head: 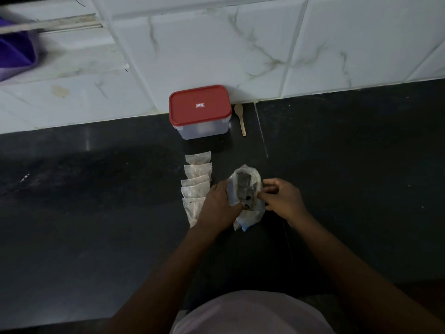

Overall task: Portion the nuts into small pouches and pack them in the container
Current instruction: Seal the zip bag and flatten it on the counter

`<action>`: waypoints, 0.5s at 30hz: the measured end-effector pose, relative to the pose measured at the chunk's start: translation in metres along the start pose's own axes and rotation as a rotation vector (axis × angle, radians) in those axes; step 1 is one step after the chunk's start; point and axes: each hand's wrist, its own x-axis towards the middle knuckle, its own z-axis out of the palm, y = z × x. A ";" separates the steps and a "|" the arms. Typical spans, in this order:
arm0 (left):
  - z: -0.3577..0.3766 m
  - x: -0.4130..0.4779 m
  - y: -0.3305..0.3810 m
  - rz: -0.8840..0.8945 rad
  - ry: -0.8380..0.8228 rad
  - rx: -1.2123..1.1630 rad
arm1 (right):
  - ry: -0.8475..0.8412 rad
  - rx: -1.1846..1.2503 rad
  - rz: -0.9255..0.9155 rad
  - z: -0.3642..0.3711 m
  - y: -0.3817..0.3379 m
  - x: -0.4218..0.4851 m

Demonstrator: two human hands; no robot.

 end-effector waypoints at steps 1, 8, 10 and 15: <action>0.002 -0.001 0.000 -0.016 -0.014 -0.019 | 0.004 0.001 -0.004 0.000 0.001 -0.001; 0.021 -0.003 0.001 -0.071 -0.092 -0.195 | 0.097 -0.074 -0.036 -0.020 0.008 -0.003; 0.023 0.000 0.001 -0.082 -0.106 -0.202 | 0.113 -0.082 -0.044 -0.025 0.008 -0.001; 0.006 0.010 0.006 -0.067 0.025 -0.135 | 0.233 -0.127 -0.157 -0.027 0.001 -0.001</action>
